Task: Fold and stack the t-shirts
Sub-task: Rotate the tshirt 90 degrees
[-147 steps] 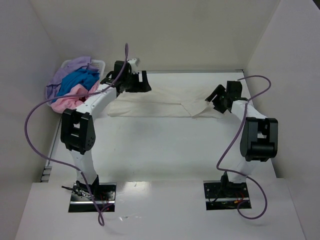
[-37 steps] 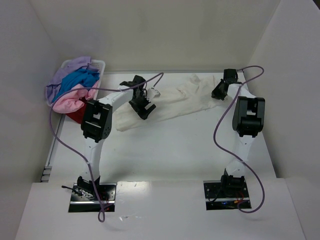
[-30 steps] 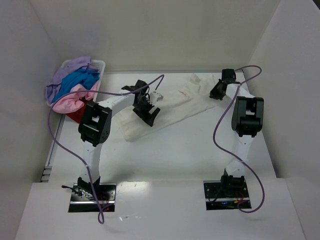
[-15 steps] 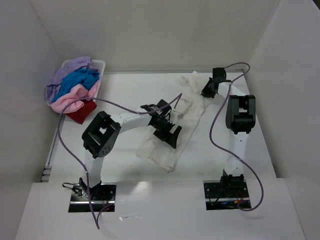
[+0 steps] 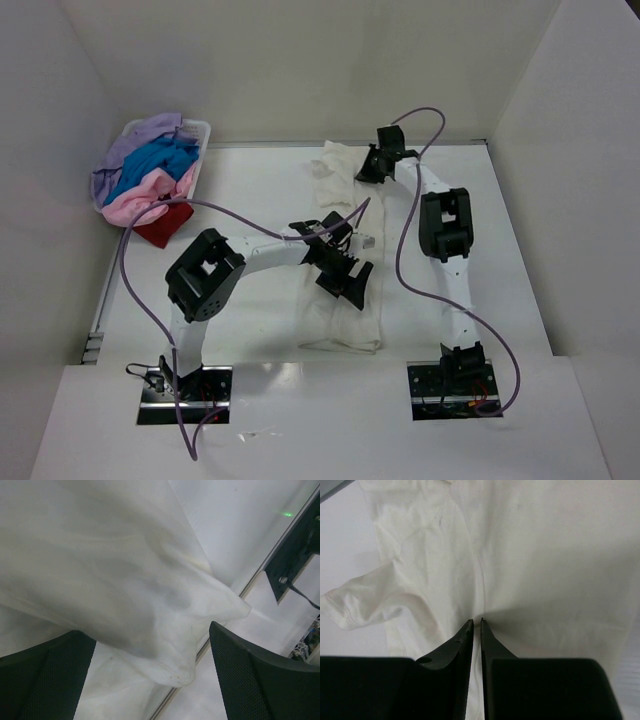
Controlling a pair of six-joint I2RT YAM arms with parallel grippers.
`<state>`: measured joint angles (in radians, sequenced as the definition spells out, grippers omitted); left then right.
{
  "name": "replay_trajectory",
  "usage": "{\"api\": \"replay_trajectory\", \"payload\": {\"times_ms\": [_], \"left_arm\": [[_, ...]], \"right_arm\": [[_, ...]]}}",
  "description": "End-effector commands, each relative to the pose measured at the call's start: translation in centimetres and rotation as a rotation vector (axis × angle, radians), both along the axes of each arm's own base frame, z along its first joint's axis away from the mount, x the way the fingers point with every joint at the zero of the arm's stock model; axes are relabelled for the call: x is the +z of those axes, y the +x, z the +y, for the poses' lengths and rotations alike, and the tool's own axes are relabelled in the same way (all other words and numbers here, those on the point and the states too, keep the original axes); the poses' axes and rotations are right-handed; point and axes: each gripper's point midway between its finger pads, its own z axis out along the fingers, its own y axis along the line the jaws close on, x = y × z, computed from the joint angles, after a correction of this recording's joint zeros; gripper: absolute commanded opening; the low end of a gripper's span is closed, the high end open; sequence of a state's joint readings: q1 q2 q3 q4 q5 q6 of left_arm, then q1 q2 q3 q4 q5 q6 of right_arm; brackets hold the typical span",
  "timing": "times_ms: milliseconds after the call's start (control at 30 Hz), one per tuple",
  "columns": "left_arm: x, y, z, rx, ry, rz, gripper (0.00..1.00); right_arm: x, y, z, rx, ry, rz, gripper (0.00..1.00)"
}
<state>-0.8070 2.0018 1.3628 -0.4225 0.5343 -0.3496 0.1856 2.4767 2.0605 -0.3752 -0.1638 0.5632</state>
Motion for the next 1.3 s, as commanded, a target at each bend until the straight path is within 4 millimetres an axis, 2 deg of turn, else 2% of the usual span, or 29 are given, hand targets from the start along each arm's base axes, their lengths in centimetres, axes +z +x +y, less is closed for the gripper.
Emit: {"api": "replay_trajectory", "payload": {"times_ms": [0,100,200,233,333,400,433,467,500,533,567,600,667,700,733,800,833,900,933,967,1000,1033,1067,1100,1133,1167,1200,1233,1267], "left_arm": [[-0.7,-0.4,-0.4,0.030,0.016,0.022,0.99],[-1.2,-0.4,-0.2,0.054,0.018,0.015,0.99],[-1.7,-0.2,0.1,0.081,0.037,0.011,0.99],[-1.7,0.1,0.4,0.093,0.051,-0.008,0.99],[-0.7,0.9,1.1,0.126,0.080,-0.065,0.99],[0.1,1.1,1.6,0.142,0.095,-0.089,0.99],[0.5,1.4,2.1,0.157,0.094,-0.104,0.99],[0.8,1.4,2.4,0.162,0.102,-0.110,0.99],[0.5,1.7,3.1,0.182,0.118,-0.116,0.99],[1.1,2.1,3.6,0.205,0.110,-0.117,0.99],[1.2,1.9,3.8,0.206,0.109,-0.118,0.99],[1.4,1.8,3.9,0.206,0.105,-0.121,0.99],[3.5,1.8,3.7,0.192,0.056,-0.153,0.99],[5.3,2.0,3.4,0.195,0.018,-0.184,0.99],[6.3,1.9,3.3,0.190,-0.006,-0.190,0.99],[7.3,1.6,3.5,0.208,-0.016,-0.212,0.99],[7.8,0.9,4.2,0.216,-0.024,-0.212,0.99],[8.4,0.3,5.2,0.258,-0.023,-0.220,0.99],[8.2,0.0,5.8,0.276,-0.013,-0.220,0.99],[8.0,-0.4,6.5,0.295,-0.004,-0.217,0.99],[8.1,-1.7,7.2,0.302,-0.015,-0.212,0.99],[8.2,-1.8,7.7,0.356,-0.017,-0.206,0.99],[8.3,-2.2,8.3,0.387,-0.018,-0.199,0.99],[9.7,-2.4,8.6,0.424,-0.070,-0.220,0.99],[8.8,-3.0,9.4,0.484,-0.059,-0.179,0.99],[8.9,-3.3,9.8,0.510,-0.063,-0.174,0.99],[9.9,-3.4,10.0,0.534,-0.104,-0.191,0.99],[10.2,-3.5,10.1,0.551,-0.124,-0.185,0.99],[9.2,-4.1,10.5,0.583,-0.117,-0.148,0.99]], "right_arm": [[1.2,0.3,3.4,0.070,0.021,-0.020,0.15],[0.7,0.9,3.9,0.078,0.040,-0.014,0.15],[0.9,1.3,5.6,0.108,0.051,-0.024,0.15],[2.2,2.0,5.8,0.116,0.050,-0.056,0.15],[1.9,1.5,5.8,0.121,0.008,-0.030,0.18],[4.8,1.7,5.1,0.099,-0.017,-0.076,0.19],[4.6,1.3,4.5,0.088,-0.049,-0.074,0.21],[5.7,1.1,4.4,0.095,-0.053,-0.095,0.23],[9.4,1.3,3.8,0.083,-0.038,-0.165,0.25],[9.3,0.8,2.8,0.070,-0.042,-0.152,0.28],[10.5,0.5,2.7,0.069,-0.039,-0.170,0.38],[14.0,0.1,1.8,0.055,-0.030,-0.218,0.45],[15.5,-1.0,1.1,0.059,-0.029,-0.238,0.52],[16.6,-1.6,0.7,0.049,-0.035,-0.250,0.61],[18.6,-3.2,0.4,0.048,-0.030,-0.278,0.67],[20.0,-5.1,-0.2,0.029,-0.026,-0.293,0.80],[20.3,-7.6,-0.9,0.015,-0.024,-0.284,0.83],[20.7,-10.1,-1.3,-0.008,0.007,-0.287,0.92],[17.2,-12.6,-1.8,-0.014,-0.003,-0.200,0.93],[19.3,-14.5,-2.1,-0.016,0.024,-0.243,0.93],[18.7,-16.1,-2.2,-0.017,0.036,-0.224,0.94],[15.5,-18.7,-2.3,-0.022,0.055,-0.142,0.94],[17.0,-20.7,-2.7,-0.032,0.076,-0.176,0.94],[16.5,-22.3,-2.8,-0.035,0.094,-0.162,0.94],[13.5,-24.6,-3.2,-0.056,0.099,-0.091,0.94],[13.3,-25.8,-3.4,-0.066,0.110,-0.087,0.94],[14.2,-27.3,-3.6,-0.066,0.132,-0.111,0.94],[12.6,-28.9,-3.7,-0.065,0.137,-0.071,0.94],[12.4,-29.9,-3.7,-0.070,0.153,-0.054,0.94]]}}
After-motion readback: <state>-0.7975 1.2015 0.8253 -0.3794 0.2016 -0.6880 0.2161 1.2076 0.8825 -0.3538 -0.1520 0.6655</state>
